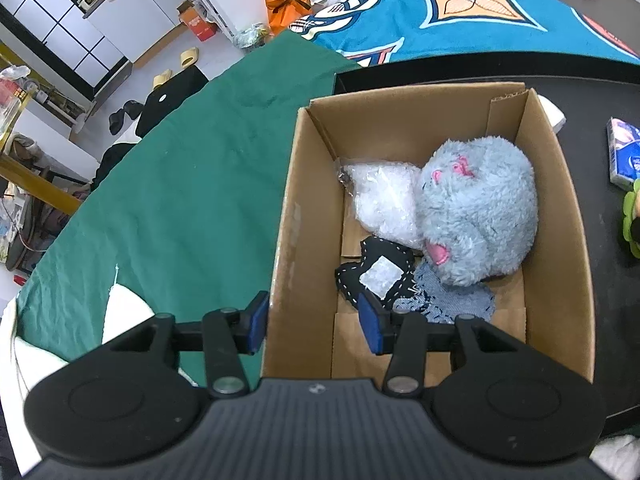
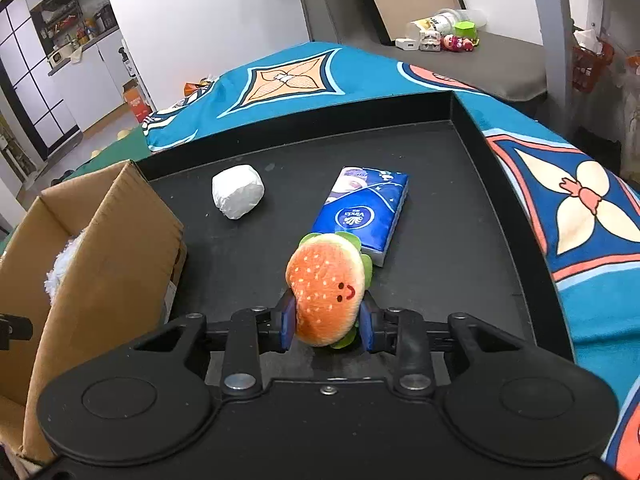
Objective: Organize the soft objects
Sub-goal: 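Carry the burger plush into the box and open the right gripper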
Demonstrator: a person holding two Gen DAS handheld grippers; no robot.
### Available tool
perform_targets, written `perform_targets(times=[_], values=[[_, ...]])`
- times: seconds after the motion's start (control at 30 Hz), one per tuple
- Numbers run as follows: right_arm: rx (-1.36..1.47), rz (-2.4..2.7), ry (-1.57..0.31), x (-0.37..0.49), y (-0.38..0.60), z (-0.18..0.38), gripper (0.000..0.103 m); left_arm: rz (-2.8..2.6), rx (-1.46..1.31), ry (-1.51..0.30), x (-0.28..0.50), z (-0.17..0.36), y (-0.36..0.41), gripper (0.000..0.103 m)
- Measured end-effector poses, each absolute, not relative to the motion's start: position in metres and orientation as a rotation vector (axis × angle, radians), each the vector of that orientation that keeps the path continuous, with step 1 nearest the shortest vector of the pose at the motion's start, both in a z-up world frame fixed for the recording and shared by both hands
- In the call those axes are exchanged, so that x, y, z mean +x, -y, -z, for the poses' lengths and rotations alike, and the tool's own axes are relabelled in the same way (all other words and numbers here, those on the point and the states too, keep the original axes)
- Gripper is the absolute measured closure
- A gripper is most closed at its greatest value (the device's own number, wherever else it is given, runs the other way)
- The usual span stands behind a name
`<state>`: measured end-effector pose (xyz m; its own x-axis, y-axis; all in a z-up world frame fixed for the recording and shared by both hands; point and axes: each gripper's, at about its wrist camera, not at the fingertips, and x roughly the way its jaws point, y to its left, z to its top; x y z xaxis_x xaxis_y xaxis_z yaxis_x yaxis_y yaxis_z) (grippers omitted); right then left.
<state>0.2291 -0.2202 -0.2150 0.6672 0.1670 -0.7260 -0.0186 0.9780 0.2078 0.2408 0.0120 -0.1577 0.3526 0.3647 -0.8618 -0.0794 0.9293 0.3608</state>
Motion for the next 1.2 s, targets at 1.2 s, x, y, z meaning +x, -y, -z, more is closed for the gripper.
perform_targets(times=[1.2], values=[[0.136,-0.168,-0.710,0.190,0.185,0.127,0.072,-0.063,0.037,-1.143,0.216,0.133,-0.066,0.057]])
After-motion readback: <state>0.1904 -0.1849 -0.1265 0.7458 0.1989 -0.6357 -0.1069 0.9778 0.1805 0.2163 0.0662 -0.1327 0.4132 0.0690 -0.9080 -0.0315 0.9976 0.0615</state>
